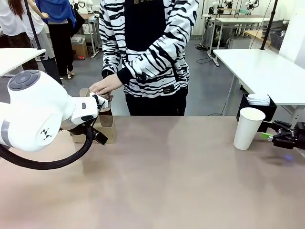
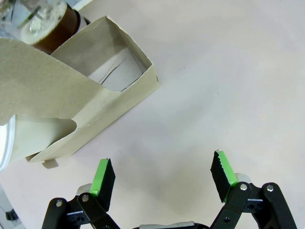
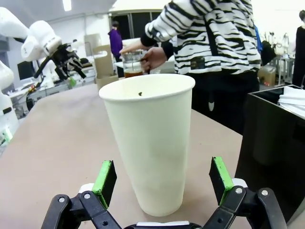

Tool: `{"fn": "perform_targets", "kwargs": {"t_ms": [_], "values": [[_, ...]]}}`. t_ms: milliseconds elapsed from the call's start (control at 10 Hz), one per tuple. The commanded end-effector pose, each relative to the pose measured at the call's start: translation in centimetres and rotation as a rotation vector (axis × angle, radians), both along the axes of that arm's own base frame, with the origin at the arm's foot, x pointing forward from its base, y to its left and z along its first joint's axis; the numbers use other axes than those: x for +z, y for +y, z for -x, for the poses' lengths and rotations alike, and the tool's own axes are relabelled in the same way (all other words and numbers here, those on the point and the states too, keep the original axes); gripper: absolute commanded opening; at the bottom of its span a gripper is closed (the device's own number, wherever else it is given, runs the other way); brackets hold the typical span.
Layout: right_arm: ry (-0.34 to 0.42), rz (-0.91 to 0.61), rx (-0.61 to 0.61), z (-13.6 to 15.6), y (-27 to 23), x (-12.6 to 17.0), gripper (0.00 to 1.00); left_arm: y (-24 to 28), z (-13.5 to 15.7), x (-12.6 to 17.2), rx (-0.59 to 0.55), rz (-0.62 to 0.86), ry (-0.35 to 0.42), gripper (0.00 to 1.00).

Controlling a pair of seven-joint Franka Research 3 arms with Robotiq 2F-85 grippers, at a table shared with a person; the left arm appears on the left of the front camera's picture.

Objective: Pour a drink into a cup and package it in a carrier.
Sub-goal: Pick up the 600 ml Paper Cup and place it in the middle top area of the table.

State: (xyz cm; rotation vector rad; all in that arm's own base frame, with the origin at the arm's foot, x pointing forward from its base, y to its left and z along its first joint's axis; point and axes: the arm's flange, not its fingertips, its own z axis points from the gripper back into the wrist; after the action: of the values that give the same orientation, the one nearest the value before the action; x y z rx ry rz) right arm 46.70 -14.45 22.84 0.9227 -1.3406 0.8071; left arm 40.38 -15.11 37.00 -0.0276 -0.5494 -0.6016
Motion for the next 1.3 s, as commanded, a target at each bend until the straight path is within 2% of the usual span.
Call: {"fn": "perform_targets", "kwargs": {"t_ms": [0, 200, 1200], "values": [[0.01, 0.04, -0.004, -1.5, 1.9, 0.3, 1.0, 0.0, 0.0, 0.0, -0.001, 0.001, 0.0, 1.0], [0.014, 0.038, 0.006, -2.3, 2.8, -0.5, 1.0, 0.0, 0.0, 0.0, -0.001, 0.001, 0.0, 1.0], [0.031, -0.005, 0.103, -5.4, 7.3, -0.5, 1.0, 0.0, 0.0, 0.0, -0.001, 0.001, 0.0, 1.0]]}}
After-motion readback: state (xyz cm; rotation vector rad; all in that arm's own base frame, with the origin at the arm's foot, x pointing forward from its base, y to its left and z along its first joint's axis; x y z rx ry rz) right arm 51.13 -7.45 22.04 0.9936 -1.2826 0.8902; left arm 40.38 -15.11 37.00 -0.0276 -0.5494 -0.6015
